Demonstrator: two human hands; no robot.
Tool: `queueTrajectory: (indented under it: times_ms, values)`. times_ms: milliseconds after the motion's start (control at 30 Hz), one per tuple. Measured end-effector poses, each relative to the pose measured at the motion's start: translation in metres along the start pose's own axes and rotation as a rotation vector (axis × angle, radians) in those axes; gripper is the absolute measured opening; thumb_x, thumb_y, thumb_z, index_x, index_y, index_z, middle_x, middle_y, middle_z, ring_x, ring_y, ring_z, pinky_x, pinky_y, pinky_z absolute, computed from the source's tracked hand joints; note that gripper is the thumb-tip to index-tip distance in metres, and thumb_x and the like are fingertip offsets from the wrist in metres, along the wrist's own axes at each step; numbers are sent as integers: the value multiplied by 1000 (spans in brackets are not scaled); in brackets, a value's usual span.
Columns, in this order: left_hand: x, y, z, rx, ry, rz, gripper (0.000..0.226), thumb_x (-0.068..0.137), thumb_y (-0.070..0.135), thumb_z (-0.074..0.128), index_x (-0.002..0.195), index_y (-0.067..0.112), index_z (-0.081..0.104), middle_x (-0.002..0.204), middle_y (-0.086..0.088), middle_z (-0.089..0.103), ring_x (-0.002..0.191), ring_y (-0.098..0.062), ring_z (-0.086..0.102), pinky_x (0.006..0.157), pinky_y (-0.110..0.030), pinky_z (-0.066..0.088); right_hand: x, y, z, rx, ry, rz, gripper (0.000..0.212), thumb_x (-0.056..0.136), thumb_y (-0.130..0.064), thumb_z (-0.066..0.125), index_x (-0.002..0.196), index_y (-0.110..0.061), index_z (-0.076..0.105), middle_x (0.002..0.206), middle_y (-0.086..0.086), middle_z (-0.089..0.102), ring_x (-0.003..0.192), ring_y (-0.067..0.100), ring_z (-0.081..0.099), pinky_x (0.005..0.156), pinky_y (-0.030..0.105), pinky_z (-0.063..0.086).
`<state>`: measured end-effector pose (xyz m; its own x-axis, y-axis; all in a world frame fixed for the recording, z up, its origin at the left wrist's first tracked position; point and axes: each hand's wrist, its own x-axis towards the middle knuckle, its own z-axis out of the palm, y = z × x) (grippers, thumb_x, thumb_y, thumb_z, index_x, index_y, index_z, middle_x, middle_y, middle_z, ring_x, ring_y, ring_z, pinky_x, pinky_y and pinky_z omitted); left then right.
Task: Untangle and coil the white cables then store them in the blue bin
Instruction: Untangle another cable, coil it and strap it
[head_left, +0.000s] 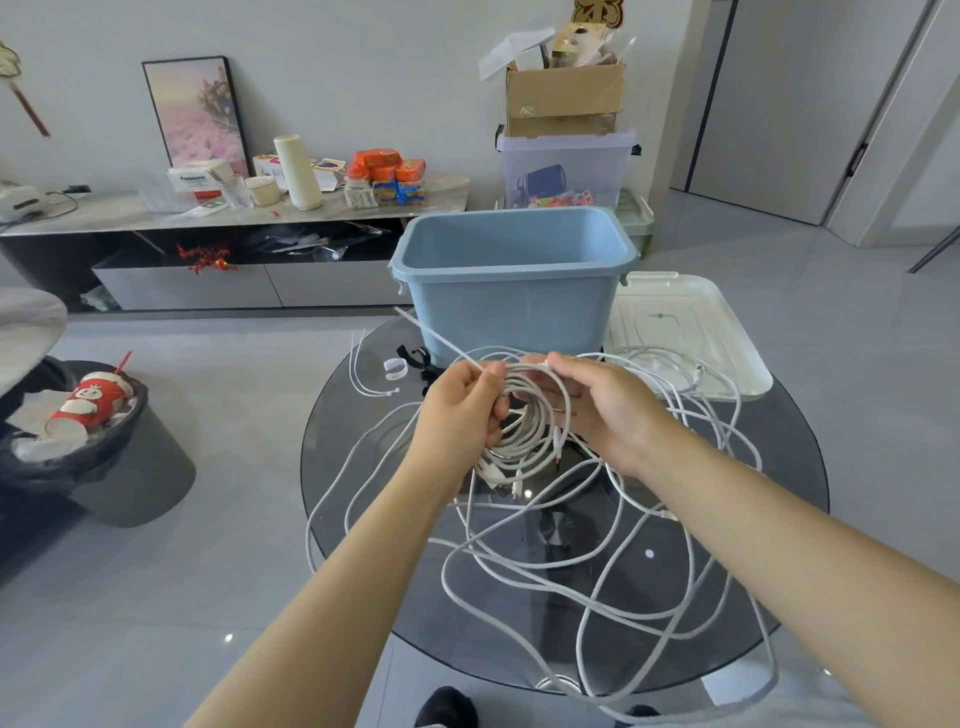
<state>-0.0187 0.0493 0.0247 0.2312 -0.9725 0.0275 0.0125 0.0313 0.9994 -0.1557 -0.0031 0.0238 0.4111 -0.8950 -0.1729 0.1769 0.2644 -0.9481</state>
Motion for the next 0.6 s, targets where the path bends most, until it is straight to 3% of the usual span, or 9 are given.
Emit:
queueTrajectory:
  times_ms: [67,167,233,367,500,600]
  values:
    - [0,-3,-2,71,-16,15,23,99,19,48,77,12,49,57,0,49,40,-7,34,46,-25,33,2,-1,0,38,11,39,30,98,-21,44,99,-5,69,91,9,72,87,22,67,88,36,50]
    - [3,-8,-8,141,-18,17,20,98,20,50,83,8,53,55,4,49,40,-6,35,48,-27,34,4,-5,-6,146,97,48,30,101,-21,40,91,-6,65,74,5,73,71,15,71,73,29,56]
    - [4,-10,-14,170,2,13,19,97,22,51,87,6,55,54,5,49,41,-6,35,48,-24,34,5,-8,-14,183,141,20,30,101,-21,39,92,-5,62,72,6,73,70,15,72,69,27,58]
    - [6,-12,-16,173,42,28,18,98,22,50,88,8,56,55,5,47,43,-7,36,48,-24,34,6,-7,-15,174,152,46,29,101,-23,40,101,-5,61,75,7,73,72,18,72,72,30,58]
    - [6,-17,-17,258,109,77,13,98,25,49,87,19,54,58,6,50,46,-8,39,52,-26,37,2,-7,-10,104,42,184,34,96,-35,48,109,-7,61,81,7,72,75,21,69,80,38,55]
    - [5,-19,-15,301,95,87,11,97,27,50,91,19,54,60,8,51,47,-9,42,51,-24,38,2,-4,-5,16,73,148,29,93,-39,51,95,-15,67,72,-2,69,63,9,62,67,25,52]
